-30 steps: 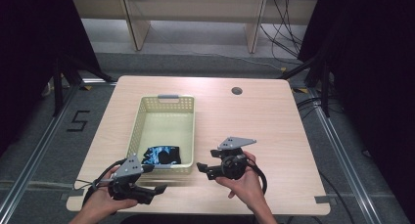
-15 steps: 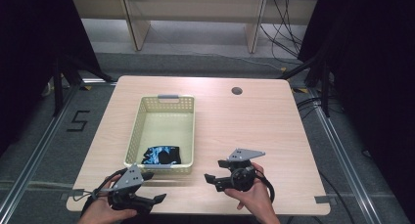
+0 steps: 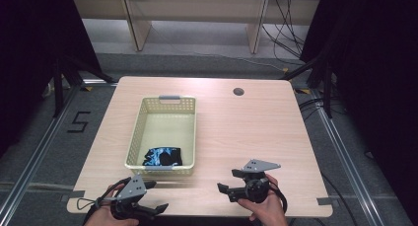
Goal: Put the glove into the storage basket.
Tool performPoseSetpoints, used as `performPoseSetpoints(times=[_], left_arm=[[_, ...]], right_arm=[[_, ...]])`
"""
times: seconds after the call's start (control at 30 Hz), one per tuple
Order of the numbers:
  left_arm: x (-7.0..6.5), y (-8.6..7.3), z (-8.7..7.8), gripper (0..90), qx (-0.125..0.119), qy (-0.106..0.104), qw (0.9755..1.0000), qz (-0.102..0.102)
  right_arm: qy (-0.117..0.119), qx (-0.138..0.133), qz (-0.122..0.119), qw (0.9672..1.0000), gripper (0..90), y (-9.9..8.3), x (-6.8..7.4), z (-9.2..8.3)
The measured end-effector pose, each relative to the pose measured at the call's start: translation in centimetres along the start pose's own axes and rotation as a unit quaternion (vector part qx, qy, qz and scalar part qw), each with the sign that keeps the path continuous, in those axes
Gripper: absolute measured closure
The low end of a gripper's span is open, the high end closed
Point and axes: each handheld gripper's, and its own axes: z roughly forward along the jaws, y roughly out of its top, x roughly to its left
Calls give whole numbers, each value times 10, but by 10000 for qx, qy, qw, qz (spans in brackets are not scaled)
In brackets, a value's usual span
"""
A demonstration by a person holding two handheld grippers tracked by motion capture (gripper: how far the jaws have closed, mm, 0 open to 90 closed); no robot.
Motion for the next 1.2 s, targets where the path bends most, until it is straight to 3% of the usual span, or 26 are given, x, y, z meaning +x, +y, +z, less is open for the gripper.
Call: performPoseSetpoints(times=[0.03, 0.07, 0.17, 0.2, 0.23, 0.27, 0.3, 0.33, 0.37, 0.4, 0.47, 0.5, 0.53, 0.57, 0.6, 0.63, 0.67, 0.7, 0.73, 0.8, 0.83, 0.9, 1.0, 1.03, 1.07, 1.2], left_arm=[[0, -1, 0, 196, 41, 16, 10000, 14], [1, -2, 0, 195, 86, 25, 9998, 186], [0, -6, 2, 193, 53, 26, 9999, 91], [2, -7, 1, 193, 157, 44, 9997, 181], [1, -8, 3, 192, 126, 18, 9999, 107], [0, -10, 4, 191, 159, 62, 9998, 141], [-1, -12, 5, 190, 138, 69, 9999, 53], [-1, -13, 4, 188, 222, 90, 9995, 190], [-2, -14, 5, 187, 219, 77, 9996, 135], [-1, -14, 5, 187, 231, 61, 9995, 220], [-3, -17, 7, 185, 198, 20, 9998, 32], [-4, -18, 8, 183, 228, -14, 9997, 23], [-4, -19, 8, 182, 217, -19, 9997, 109], [-3, -19, 7, 181, 356, -14, 9992, 203], [-5, -21, 10, 180, 275, 15, 9996, 39], [-4, -21, 9, 180, 318, -17, 9993, 180], [-5, -22, 10, 180, 325, 24, 9993, 176], [-8, -23, 11, 180, 282, 34, 9996, 37], [-7, -23, 10, 180, 398, 63, 9990, 170], [-10, -25, 12, 180, 333, -5, 9994, 49], [-8, -25, 11, 180, 431, 20, 9987, 275], [-11, -26, 14, 180, 394, -4, 9991, 134], [-11, -26, 13, 180, 408, -35, 9991, 146], [-10, -25, 13, 180, 401, -27, 9988, 278], [-11, -26, 13, 180, 417, -24, 9990, 141], [-11, -27, 14, 180, 441, -45, 9989, 158]], right_arm=[[-37, 18, 148, 9999, 243, -2, 2, -2], [-11, -15, 107, 9999, 242, -5, 1, -2], [-81, 75, 65, 9999, 238, -10, -1, -7], [-94, 141, 223, 9996, 236, -13, 2, -8], [-97, 124, 221, 9996, 234, -15, 1, -8], [-136, 126, 56, 9998, 233, -17, -2, -10], [-150, 79, 55, 9998, 230, -19, -2, -11], [-78, 136, 122, 9998, 226, -21, -2, -11], [-122, 132, 259, 9995, 221, -23, 0, -12], [-149, 161, 242, 9995, 220, -25, 0, -13], [-182, 169, 95, 9996, 214, -27, -3, -15], [-150, 184, 116, 9997, 210, -29, -2, -16], [-186, 212, 312, 9991, 209, -30, 1, -16], [-242, 178, 72, 9995, 209, -31, -2, -17], [-210, 191, 113, 9995, 209, -33, -1, -17], [-262, 253, 190, 9992, 209, -34, 1, -19], [-248, 243, 93, 9994, 208, -35, 0, -18], [-281, 292, 156, 9991, 208, -36, 2, -19], [-238, 217, 104, 9994, 207, -38, 1, -18], [-364, 272, 47, 9990, 206, -40, 4, -20], [-303, 322, 108, 9990, 205, -41, 5, -21], [-327, 353, -2, 9988, 201, -43, 5, -21], [-341, 409, 112, 9985, 196, -46, 8, -23], [-343, 407, 108, 9985, 194, -47, 8, -23], [-322, 392, 1, 9987, 193, -48, 6, -23], [-250, 432, 62, 9987, 193, -49, 6, -25]])
